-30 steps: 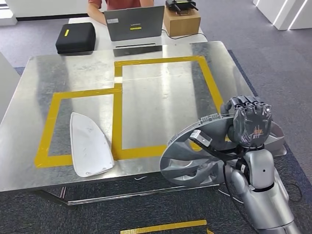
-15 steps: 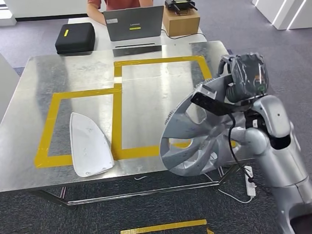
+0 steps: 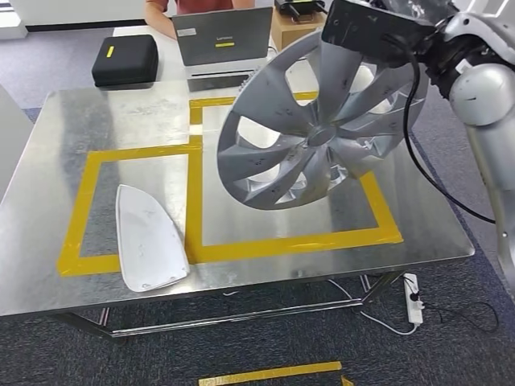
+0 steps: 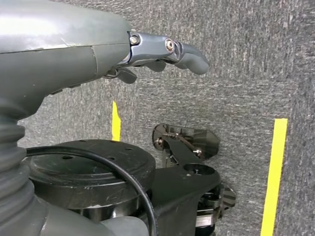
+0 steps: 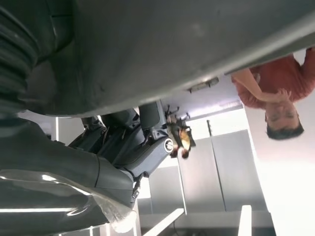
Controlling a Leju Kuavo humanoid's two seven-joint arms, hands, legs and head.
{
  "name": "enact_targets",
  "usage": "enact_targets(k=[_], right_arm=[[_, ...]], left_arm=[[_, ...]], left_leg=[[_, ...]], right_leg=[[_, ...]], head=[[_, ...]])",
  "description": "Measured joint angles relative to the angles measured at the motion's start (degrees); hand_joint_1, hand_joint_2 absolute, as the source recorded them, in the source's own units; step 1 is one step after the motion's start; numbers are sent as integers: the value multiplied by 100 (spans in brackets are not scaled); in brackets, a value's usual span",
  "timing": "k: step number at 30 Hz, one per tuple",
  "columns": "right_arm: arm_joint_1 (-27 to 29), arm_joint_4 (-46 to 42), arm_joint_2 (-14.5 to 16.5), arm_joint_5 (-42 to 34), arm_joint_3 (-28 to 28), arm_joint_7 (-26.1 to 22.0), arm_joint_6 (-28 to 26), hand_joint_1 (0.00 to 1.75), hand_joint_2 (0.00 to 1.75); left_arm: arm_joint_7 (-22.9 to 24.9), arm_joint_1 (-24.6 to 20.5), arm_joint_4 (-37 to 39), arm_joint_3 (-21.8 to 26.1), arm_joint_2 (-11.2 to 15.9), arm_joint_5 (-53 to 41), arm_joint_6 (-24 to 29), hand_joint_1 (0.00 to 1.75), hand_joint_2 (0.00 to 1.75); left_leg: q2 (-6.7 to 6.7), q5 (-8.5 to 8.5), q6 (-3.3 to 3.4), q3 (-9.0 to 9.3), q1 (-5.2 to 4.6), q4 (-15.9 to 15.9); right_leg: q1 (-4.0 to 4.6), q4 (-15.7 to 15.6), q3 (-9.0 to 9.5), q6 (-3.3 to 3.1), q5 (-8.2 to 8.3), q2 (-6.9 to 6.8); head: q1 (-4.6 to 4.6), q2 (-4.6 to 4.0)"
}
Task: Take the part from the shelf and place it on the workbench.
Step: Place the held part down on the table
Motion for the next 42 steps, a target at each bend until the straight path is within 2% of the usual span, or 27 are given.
enact_targets(k=[5, 9, 14, 19, 23, 28, 36, 42], right_arm=[[-834, 876, -76, -1472, 588, 236, 776, 175, 175], [-1355, 1521, -175, -2244, 1205, 247, 817, 175, 175], [-1586, 2046, -353, -3081, 1806, 319, 913, 175, 175], [-1994, 2479, -445, -4177, 2399, 789, 1650, 175, 175], [-2388, 2686, -483, -4936, 2874, 1157, 1948, 175, 175], [-2770, 2815, -546, -5502, 3422, 1356, 1913, 175, 175], [-2988, 2977, -632, -5993, 3936, 1383, 1638, 175, 175], [-2977, 3239, -860, -6170, 4244, 913, 986, 175, 175]], left_arm=[[124, 0, 0, 124, 28, -16, -80, 0, 175], [188, -2, 0, 279, 39, -45, -94, 0, 175], [270, -21, 0, 473, 34, -35, -48, 0, 175], [341, -38, 0, 717, 35, 98, 0, 0, 175], [353, -59, 0, 913, 37, 225, 40, 0, 175], [354, -85, 0, 1092, 36, 265, 57, 0, 175], [377, -109, 1, 1229, 34, 312, 68, 0, 175], [557, -135, 2, 1371, 33, 402, 154, 0, 175]], left_leg=[[0, 1, 2, -18, -6, 2], [-2, 2, 1, -12, -6, 7], [-1, 2, 1, -12, -6, 9], [0, 1, 1, -15, -6, 9], [0, 1, 1, -15, -6, 9], [2, 2, 1, -13, -6, 9], [4, 2, 1, -10, -6, 10], [4, 2, 1, -12, -6, 11]], right_leg=[[-7, -1, -12, 3, 3, -1], [-6, -1, -13, 3, 6, -3], [-6, -1, -14, 2, 8, -1], [-6, -1, -20, 4, 9, 0], [-5, -1, -22, 4, 9, 2], [-5, -1, -21, 4, 10, 7], [-4, -1, -20, 4, 14, 10], [-4, -1, -20, 4, 14, 9]], head=[[1, 0], [1, 1], [1, 0], [0, 0], [0, 0], [0, 0], [1, 0], [1, 0]])
